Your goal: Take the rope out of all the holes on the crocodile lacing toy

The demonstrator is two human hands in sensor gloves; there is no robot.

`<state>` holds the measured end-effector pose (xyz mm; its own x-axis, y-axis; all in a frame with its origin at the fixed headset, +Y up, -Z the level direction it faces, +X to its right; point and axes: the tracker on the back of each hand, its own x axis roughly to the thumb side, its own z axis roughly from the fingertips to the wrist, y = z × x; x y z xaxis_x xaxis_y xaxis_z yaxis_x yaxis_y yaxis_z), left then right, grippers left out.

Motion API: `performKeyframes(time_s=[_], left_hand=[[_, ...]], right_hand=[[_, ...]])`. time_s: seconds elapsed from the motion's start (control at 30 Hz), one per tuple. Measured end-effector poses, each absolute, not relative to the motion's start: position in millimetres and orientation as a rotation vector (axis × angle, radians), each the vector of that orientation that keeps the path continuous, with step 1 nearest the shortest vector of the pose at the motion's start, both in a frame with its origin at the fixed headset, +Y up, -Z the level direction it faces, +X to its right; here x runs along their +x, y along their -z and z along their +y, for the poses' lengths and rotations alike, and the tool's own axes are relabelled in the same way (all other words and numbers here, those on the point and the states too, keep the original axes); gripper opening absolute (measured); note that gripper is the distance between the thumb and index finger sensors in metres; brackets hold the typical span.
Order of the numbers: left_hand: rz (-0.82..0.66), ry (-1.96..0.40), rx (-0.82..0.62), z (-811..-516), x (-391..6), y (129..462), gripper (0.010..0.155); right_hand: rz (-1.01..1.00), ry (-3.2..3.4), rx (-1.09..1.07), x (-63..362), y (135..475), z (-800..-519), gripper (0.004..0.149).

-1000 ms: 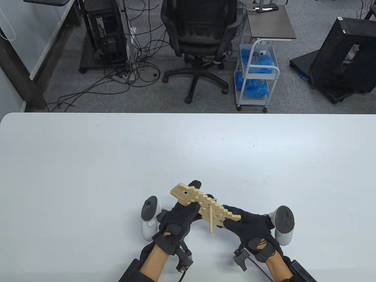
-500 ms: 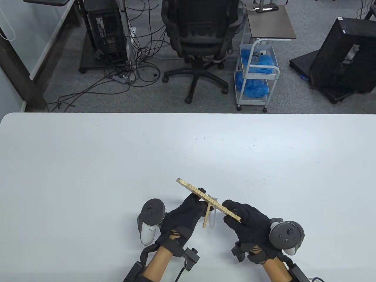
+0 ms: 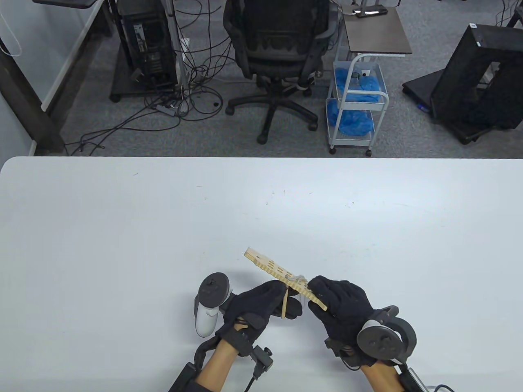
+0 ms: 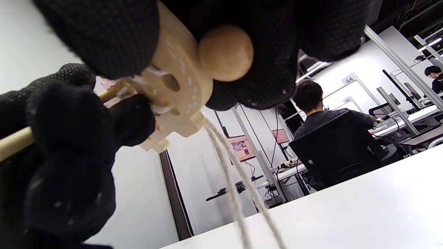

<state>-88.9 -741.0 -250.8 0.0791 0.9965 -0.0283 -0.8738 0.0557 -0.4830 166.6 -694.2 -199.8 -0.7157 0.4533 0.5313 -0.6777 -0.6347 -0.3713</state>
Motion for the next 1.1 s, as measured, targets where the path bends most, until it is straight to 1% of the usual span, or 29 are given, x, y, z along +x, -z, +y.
performKeyframes(time_s=[0.07,0.17,0.23,0.53,0.77,0.93,1.1], left_hand=[[-0.349,-1.441,-0.426,-740,-89,251,0.056],[-0.360,-1.410,-0.406,-738,-88,251,0.055],[-0.361,-1.408,-0.402,-738,-88,251,0.051],[-0.318,-1.370,-0.360,-739,-95,254,0.050],[-0.277,-1.289,-0.279,-737,-103,256,0.048],[-0.249,-1.275,-0.261,-737,-109,257,0.047],[-0.216,-1.246,-0.228,-737,-117,260,0.047]], right_hand=[[-0.742,-2.322,0.521,166,200,-694,0.047],[-0.740,-2.322,0.510,167,200,-695,0.047],[-0.723,-2.308,0.477,169,202,-696,0.047],[-0.595,-2.185,0.333,183,213,-705,0.047],[-0.462,-1.957,0.186,203,224,-717,0.048],[-0.410,-1.826,0.100,216,230,-723,0.048],[-0.369,-1.730,0.059,225,234,-729,0.048]])
